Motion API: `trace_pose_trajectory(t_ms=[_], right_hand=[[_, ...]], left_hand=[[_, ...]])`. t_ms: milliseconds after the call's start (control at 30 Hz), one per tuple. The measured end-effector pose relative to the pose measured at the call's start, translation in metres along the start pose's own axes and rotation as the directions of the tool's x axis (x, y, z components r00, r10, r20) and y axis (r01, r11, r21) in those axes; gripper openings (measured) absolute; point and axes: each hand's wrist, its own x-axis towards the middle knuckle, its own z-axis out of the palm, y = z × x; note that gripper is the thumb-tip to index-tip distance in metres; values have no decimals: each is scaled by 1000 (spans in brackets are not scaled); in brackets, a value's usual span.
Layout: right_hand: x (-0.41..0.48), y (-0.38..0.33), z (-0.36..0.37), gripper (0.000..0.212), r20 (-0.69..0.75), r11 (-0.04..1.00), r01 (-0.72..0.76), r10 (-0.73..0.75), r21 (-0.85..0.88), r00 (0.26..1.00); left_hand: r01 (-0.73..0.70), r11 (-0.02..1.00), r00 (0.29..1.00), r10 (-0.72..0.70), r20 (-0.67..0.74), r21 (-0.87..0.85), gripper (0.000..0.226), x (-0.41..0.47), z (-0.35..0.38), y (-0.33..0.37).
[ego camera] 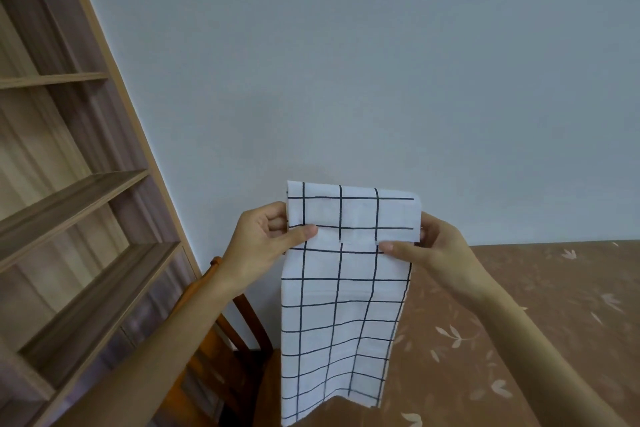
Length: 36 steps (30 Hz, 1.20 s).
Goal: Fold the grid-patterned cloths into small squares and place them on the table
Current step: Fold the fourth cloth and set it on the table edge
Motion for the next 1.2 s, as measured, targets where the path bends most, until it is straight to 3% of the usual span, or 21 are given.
trace_pose_trajectory(t_ms=[133,300,400,533,667,800,1000,1100,1167,1200], right_hand=[[-1,-3,-1,24,-5,1000,9,-9,17,1000],[-2,-2,0,26,82,999,-38,40,-32,996],[1,3,2,17,14,997,-4,5,-72,1000],[3,3,0,11,-84,994,102,-105,-42,991],[3,-2,-4,26,-41,979,193,-196,-71,980],[2,-4,-12,53,17,966,231,-231,-112,973],[2,-3,-23,45,79,937,297,-287,-184,955],[3,-1,-25,52,81,933,296,-285,-205,955],[1,-3,-23,53,85,937,292,-281,-190,956],[-1,-4,-21,52,66,943,289,-282,-167,957]], left_hand=[[-11,1000,999,10,44,29,37,-1,-6,0],[-60,996,998,60,-4,72,33,0,-8,0],[-68,990,998,69,3,120,31,0,-8,0],[-23,984,995,5,102,178,29,0,-13,0],[15,978,964,-69,256,207,27,-3,-8,-3],[4,988,978,-35,204,151,28,0,-6,4],[145,989,979,-141,149,-17,43,1,-7,12],[153,985,978,-139,154,-82,30,0,-6,11],[99,995,992,-100,74,18,9,1,-4,10],[59,997,997,-62,51,52,10,2,-3,8]])
